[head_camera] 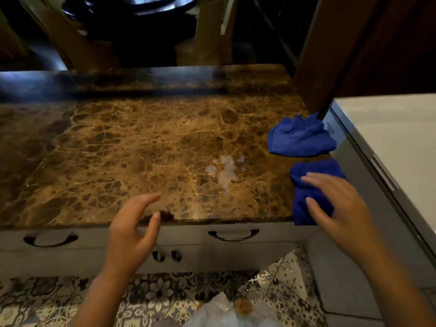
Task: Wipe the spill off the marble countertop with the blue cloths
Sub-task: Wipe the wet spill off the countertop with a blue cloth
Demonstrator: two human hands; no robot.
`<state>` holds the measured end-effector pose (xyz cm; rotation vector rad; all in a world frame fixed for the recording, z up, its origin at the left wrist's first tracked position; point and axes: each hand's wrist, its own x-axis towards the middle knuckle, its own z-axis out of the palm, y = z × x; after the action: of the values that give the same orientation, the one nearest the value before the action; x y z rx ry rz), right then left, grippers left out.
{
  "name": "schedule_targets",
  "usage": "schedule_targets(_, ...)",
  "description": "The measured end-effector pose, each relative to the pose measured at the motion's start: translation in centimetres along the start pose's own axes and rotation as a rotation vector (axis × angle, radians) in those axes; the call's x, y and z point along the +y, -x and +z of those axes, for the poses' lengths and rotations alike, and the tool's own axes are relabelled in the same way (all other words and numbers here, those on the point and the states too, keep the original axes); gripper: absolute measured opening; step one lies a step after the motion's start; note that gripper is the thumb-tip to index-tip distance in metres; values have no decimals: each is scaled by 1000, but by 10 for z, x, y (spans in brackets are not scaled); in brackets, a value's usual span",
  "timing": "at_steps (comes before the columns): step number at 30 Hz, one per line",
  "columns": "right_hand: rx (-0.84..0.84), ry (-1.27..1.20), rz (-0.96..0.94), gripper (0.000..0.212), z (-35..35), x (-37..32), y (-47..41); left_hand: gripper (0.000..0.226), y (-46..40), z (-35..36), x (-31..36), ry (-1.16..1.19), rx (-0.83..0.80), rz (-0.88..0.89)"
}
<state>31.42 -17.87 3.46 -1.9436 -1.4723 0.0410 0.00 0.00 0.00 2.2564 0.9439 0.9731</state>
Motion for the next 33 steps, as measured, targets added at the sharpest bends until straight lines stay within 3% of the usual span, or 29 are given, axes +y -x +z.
schedule_targets(1, -19, 136, -10, 42, -3, 12, -8, 40, -10, -1, -8, -111, -5, 29)
schedule_targets(5, -448, 478, 133, 71, -13, 51, -30, 52, -43, -1, -44, -449, -204, -133)
schedule_targets(7, -614, 432, 205, 75, -14, 64, -31, 56, -48, 2, -63, -523, -287, -236)
schedule_targets(9, -649, 356, 234, 76, -15, 70, -33, 59, -53, 2, -76, -594, -327, -288)
schedule_targets(13, -603, 457, 160, 66, -9, 68, -33, 63, -55, 4, -83, -641, -318, -296)
schedule_targets(18, -336, 423, -6, 39, -3, 57, -26, 63, -55, 5, -86, -648, -309, -297)
schedule_targets(26, -24, 45, 70, 33, -4, 26, -55, 63, -53, 5, -87, -642, -300, -307)
schedule_targets(29, 2, 25, -24, 31, 8, 7, -100, 63, -55, 5, -85, -634, -299, -310)
schedule_targets(33, -104, 168, -39, 29, 55, 1, -169, 64, -56, 4, -85, -634, -311, -320)
